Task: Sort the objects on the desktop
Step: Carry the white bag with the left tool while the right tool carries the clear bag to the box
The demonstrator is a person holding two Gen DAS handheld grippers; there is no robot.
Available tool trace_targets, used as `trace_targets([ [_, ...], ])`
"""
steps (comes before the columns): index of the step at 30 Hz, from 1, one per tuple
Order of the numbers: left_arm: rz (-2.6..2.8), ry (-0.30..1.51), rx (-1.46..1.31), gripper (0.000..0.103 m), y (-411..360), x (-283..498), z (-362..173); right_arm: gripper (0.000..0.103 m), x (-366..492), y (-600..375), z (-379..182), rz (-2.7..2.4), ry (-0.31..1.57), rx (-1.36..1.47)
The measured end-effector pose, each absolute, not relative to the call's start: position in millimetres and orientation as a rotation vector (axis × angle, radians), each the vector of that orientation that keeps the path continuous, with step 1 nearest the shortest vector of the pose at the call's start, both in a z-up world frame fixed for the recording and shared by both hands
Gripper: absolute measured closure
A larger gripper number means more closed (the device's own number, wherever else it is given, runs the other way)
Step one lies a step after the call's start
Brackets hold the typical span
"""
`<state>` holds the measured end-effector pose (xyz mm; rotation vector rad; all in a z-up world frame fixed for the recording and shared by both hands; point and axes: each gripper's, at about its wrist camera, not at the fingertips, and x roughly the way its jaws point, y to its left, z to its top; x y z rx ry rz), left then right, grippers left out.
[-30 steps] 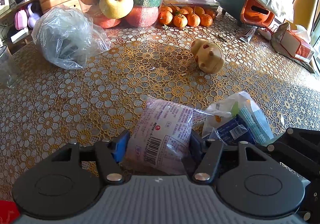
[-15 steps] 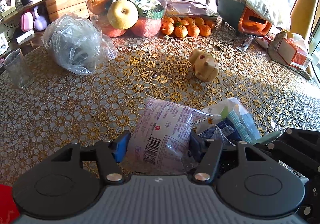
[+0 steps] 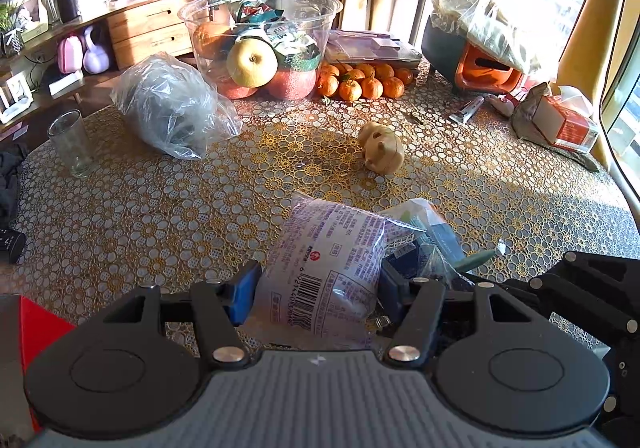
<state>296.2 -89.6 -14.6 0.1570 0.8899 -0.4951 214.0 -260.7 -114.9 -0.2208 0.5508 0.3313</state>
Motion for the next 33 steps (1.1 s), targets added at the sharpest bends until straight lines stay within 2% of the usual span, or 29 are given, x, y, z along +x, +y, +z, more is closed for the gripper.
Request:
trace_targets([
  [20, -0.410, 0.849, 0.085, 0.043, -59.4, 212.3, 22.7, 0.073, 156.8, -265.1, -79.5, 0.361, 0.519, -0.177],
  [33, -0.355, 0.874, 0.080, 0.043, -25.0, 171.1, 30.0, 0.072, 132.0, -241.4, -68.0, 0.414, 0.585, -0.204],
])
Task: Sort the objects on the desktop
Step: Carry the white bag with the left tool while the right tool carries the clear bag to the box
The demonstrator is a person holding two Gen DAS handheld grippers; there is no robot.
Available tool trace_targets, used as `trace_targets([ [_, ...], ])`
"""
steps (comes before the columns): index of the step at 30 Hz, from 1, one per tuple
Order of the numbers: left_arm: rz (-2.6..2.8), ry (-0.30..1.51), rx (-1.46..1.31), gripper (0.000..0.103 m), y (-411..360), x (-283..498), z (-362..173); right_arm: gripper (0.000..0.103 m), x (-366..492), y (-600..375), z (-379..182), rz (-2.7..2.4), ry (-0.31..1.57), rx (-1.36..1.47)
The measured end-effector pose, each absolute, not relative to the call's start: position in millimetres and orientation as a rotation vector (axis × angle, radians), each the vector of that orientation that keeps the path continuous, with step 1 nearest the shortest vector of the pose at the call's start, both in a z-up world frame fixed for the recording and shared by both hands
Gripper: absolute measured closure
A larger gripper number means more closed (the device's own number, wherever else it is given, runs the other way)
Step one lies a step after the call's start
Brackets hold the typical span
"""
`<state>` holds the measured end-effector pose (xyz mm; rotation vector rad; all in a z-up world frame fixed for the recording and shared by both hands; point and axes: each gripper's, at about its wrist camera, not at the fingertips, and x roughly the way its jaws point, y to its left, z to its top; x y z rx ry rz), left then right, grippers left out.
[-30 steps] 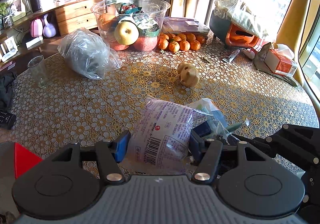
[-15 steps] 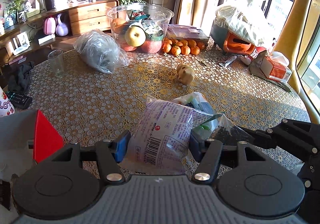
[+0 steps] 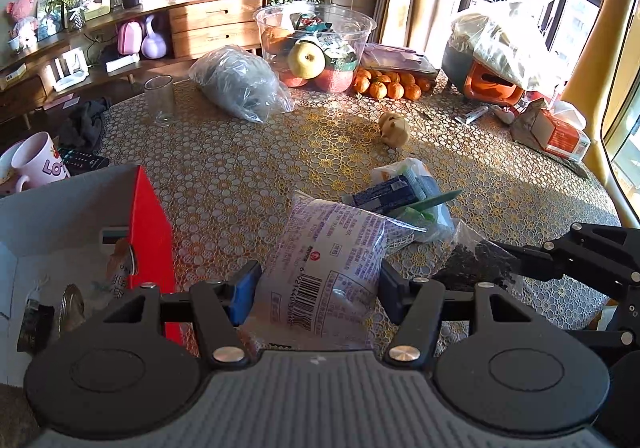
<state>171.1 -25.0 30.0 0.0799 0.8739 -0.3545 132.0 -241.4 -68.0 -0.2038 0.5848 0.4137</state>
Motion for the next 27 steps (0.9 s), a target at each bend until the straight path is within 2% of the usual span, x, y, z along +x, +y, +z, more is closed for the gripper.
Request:
trace_targets([
  [27, -0.228, 0.874, 0.051, 0.043, 78.2, 122.6, 50.6, 0.072, 112.5, -178.0, -42.5, 0.553, 0.580, -0.306],
])
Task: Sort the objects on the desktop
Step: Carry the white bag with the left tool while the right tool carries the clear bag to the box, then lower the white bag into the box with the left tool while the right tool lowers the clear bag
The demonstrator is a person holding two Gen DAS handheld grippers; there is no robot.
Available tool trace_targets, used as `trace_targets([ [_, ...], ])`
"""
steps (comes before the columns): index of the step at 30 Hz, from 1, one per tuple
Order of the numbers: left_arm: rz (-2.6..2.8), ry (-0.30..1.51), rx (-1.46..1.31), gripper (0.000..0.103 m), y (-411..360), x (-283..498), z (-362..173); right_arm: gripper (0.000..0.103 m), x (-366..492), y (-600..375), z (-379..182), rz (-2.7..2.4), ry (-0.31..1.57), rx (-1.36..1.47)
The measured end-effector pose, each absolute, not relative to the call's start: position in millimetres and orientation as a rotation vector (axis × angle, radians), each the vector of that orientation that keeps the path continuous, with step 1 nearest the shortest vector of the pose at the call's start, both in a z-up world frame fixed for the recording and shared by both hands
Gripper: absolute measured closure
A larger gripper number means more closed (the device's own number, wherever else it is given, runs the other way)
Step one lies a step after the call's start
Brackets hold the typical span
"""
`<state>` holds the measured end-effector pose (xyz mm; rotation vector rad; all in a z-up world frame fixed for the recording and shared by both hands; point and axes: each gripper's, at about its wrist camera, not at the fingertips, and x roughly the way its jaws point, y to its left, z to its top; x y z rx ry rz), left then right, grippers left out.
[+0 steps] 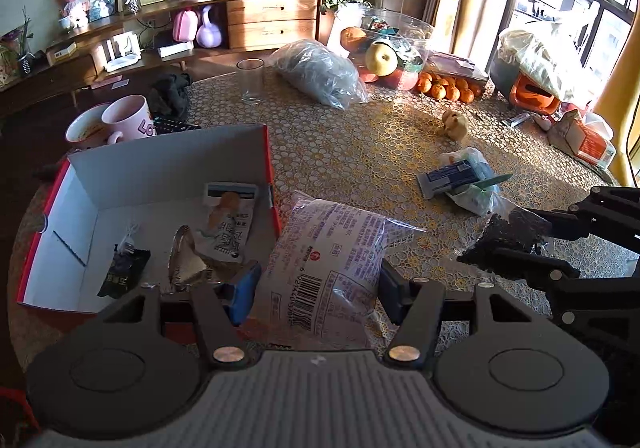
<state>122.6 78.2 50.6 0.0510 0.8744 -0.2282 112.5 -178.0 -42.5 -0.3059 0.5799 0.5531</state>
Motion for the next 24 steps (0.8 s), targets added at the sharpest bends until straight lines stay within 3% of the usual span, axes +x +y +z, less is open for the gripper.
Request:
trace_targets([
  [24, -0.050, 0.892, 0.045, 0.043, 175.5, 141.9, 55.5, 0.072, 144.1, -106.7, -28.9, 0.678, 0.573, -0.366],
])
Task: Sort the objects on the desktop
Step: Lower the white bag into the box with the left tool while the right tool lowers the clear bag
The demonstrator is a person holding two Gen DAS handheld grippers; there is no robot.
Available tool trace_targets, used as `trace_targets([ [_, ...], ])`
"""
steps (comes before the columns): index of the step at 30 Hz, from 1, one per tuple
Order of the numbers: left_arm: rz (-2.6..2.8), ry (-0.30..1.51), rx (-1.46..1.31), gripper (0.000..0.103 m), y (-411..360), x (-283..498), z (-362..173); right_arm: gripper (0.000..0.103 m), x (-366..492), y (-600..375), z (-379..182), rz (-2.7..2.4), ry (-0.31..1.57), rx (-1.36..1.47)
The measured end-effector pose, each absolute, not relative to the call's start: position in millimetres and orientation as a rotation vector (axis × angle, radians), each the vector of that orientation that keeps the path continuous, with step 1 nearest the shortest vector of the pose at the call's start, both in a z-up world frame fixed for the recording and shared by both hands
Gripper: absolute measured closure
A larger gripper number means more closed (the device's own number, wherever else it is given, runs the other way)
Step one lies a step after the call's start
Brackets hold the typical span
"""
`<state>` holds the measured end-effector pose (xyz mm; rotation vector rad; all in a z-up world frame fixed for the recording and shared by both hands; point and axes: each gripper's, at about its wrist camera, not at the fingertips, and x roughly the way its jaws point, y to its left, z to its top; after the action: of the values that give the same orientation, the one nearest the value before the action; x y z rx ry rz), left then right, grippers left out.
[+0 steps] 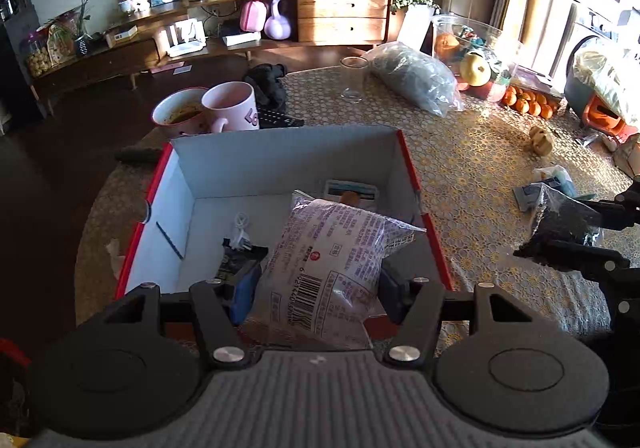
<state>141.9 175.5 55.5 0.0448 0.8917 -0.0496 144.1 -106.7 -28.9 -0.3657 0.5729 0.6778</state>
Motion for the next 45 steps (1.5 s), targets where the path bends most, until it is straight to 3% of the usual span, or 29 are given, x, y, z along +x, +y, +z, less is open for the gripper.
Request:
trace_targets([
  [24, 0.055, 0.938, 0.073, 0.043, 219.1, 218.5, 27.9, 0.072, 194.9, -41.4, -37.3, 0.784, 0.606, -0.378],
  [45, 0.066, 0.999, 0.094, 0.043, 221.2, 275.9, -11.3, 0.072, 253.2, -7.4, -79.5, 0.755, 0.677, -0.385],
])
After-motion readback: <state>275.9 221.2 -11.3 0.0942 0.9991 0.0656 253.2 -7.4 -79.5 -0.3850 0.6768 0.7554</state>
